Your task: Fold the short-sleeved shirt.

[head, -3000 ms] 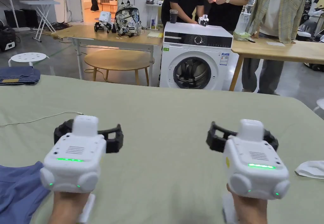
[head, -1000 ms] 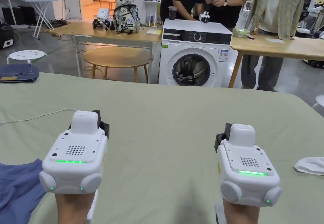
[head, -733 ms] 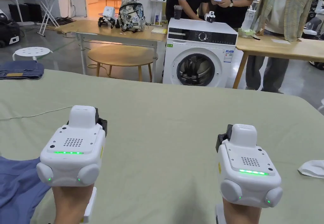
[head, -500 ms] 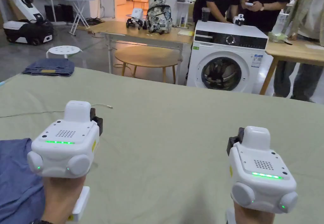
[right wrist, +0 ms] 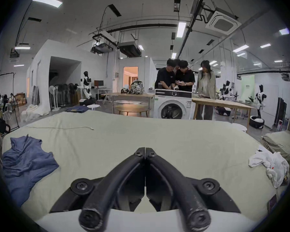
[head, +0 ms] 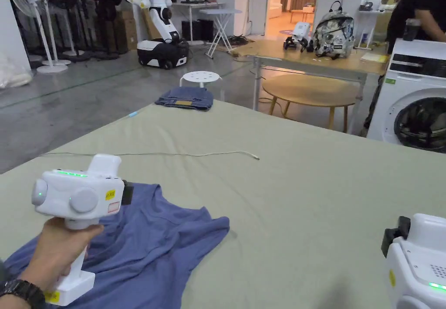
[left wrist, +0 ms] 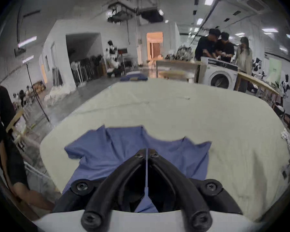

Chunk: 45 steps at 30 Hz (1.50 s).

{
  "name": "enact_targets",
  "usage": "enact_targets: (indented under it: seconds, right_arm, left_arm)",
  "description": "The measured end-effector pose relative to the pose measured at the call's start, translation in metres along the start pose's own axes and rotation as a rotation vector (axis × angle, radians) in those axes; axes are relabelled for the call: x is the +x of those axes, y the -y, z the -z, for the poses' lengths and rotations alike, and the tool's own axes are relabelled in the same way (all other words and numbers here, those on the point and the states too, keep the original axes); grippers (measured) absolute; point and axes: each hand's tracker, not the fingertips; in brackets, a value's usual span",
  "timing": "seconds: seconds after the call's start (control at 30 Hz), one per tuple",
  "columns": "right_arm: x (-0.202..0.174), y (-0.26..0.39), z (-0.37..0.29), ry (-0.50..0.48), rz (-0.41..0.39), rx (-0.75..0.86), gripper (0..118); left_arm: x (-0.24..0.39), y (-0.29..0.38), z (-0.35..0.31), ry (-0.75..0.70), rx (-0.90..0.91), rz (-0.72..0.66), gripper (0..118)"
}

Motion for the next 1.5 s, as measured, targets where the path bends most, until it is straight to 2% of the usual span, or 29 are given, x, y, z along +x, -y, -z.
enact_targets:
  seconds: [0.2,0.23,0.27,0.3,0.37,0.43,0.53,0.6,0.67,0.7,0.73,0.77,0.8,0.87,1.03,1.07,1.23,1.5]
  right_arm:
    - [-0.005,0.010,0.012,-0.013,-0.013,-0.038,0]
    - [-0.005,0.011,0.013,-0.013,-0.017,-0.042,0]
    - [-0.014,0.009,0.007,-0.015,-0.020,-0.046,0]
    - [-0.014,0.009,0.007,-0.015,-0.023,-0.049,0]
    - [-0.014,0.011,0.008,-0.014,-0.033,-0.056,0]
    - [-0.012,0.014,0.013,-0.014,-0.039,-0.060,0]
    - [-0.009,0.018,0.019,-0.011,-0.044,-0.068,0]
    - [-0.006,0.021,0.022,-0.009,-0.050,-0.076,0]
    - [-0.009,0.021,0.020,-0.007,-0.051,-0.084,0]
    - [-0.008,0.022,0.020,-0.005,-0.052,-0.086,0]
    - [-0.007,0.023,0.020,-0.003,-0.054,-0.088,0]
    - [-0.006,0.024,0.021,-0.001,-0.055,-0.090,0]
    - [-0.007,0.025,0.021,-0.001,-0.055,-0.092,0]
    - [-0.006,0.027,0.022,0.002,-0.056,-0.095,0]
    - [-0.005,0.028,0.021,0.013,-0.047,-0.109,0]
    - [-0.001,0.030,0.024,0.016,-0.041,-0.109,0]
    - [0.007,0.028,0.022,0.042,-0.029,-0.092,0]
    - [0.017,0.011,0.004,0.081,-0.002,-0.053,0]
  left_arm:
    - [-0.029,0.022,0.051,0.060,-0.297,-0.033,0]
    - [-0.031,0.025,0.058,0.060,-0.324,-0.035,5]
    - [-0.033,0.031,0.065,0.077,-0.336,-0.051,23]
    - [-0.035,0.035,0.071,0.079,-0.349,-0.063,52]
    - [-0.038,0.041,0.086,0.069,-0.379,-0.076,57]
    - [-0.038,0.050,0.096,0.073,-0.389,-0.070,80]
    - [-0.021,0.061,0.095,0.056,-0.453,-0.034,82]
    - [-0.015,0.072,0.106,0.025,-0.447,0.023,82]
    - [-0.009,0.071,0.105,0.008,-0.442,0.017,81]
    - [-0.002,0.068,0.096,-0.009,-0.438,0.032,73]
    - [0.007,0.066,0.083,-0.021,-0.428,0.050,56]
    - [0.012,0.066,0.080,-0.031,-0.392,0.085,32]
    - [0.016,0.066,0.078,-0.041,-0.369,0.111,0]
    - [0.002,0.062,0.095,-0.072,-0.358,0.158,0]
    - [-0.012,0.064,0.089,-0.023,-0.326,0.031,0]
    - [-0.012,0.060,0.082,-0.047,-0.249,0.058,0]
    - [-0.012,0.016,0.046,0.004,-0.112,-0.007,0]
    - [0.023,-0.059,-0.012,0.064,0.157,0.040,0]
